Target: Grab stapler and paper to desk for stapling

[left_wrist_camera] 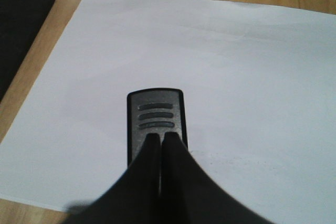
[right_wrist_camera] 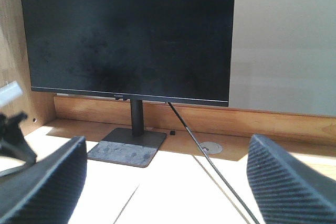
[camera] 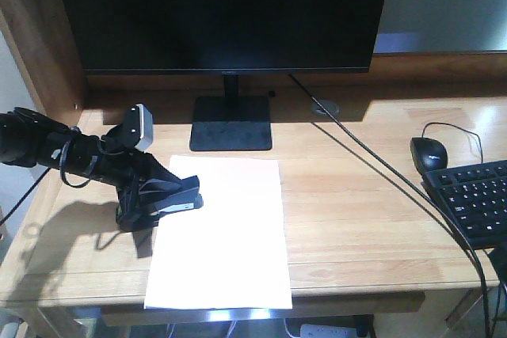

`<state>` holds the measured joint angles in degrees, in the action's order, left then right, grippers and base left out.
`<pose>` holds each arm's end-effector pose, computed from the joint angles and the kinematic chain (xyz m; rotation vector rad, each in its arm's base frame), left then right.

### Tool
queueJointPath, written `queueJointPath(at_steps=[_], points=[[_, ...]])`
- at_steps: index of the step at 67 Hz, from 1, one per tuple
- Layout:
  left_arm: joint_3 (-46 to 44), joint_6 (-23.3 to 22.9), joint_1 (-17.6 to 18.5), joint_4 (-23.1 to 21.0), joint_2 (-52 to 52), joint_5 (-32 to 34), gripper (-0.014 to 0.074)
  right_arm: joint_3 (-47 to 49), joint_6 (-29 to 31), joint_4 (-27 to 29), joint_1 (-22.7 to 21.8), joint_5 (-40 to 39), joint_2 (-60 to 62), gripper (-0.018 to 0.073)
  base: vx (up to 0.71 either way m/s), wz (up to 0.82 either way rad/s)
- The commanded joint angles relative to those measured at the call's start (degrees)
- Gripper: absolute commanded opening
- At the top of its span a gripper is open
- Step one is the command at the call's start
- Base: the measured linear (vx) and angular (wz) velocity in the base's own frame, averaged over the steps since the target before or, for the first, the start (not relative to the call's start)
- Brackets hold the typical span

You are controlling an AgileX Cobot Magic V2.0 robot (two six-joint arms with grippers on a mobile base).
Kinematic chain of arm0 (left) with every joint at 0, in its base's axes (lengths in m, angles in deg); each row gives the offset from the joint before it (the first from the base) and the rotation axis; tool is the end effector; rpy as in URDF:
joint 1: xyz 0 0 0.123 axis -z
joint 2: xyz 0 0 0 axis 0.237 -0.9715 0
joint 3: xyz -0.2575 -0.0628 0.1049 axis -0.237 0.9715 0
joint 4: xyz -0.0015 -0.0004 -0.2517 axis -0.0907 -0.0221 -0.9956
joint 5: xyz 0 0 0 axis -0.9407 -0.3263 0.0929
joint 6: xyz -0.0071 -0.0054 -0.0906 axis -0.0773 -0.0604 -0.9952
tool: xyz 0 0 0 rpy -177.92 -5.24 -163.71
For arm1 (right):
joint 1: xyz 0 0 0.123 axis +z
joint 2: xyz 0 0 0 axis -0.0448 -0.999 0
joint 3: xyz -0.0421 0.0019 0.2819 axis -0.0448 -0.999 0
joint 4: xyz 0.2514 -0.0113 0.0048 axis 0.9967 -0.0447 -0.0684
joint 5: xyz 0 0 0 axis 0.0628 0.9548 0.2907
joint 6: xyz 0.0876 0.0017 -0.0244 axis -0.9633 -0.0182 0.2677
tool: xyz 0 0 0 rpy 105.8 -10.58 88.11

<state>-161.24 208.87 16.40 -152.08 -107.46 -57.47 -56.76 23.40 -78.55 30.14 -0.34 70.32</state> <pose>0.3979 -0.0879 0.1385 1.4861 1.7894 -0.6819 0.0547 0.0100 0.2480 -0.2298 1.4898 0.2360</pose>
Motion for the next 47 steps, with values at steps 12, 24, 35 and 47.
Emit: queueJointPath(at_steps=[12,24,35,47], points=[[-1.42,-2.01,2.22,1.98,0.40,0.73,-0.0006,1.51,0.02,-1.50,-0.13,-1.60,-0.55,0.0578,0.00,0.00],[-1.42,-4.79,2.73,2.30,-0.97,2.35,-0.0006,1.51,0.02,-1.50,-0.13,-1.60,-0.55,0.0578,0.00,0.00],[-1.42,-5.63,3.04,2.18,-1.21,3.62,-0.0006,1.51,0.02,-1.50,-0.13,-1.60,-0.55,0.0578,0.00,0.00],[-1.42,-5.63,3.23,2.20,-1.21,4.28,-0.0006,1.51,0.02,-1.50,-0.13,-1.60,-0.55,0.0578,0.00,0.00]])
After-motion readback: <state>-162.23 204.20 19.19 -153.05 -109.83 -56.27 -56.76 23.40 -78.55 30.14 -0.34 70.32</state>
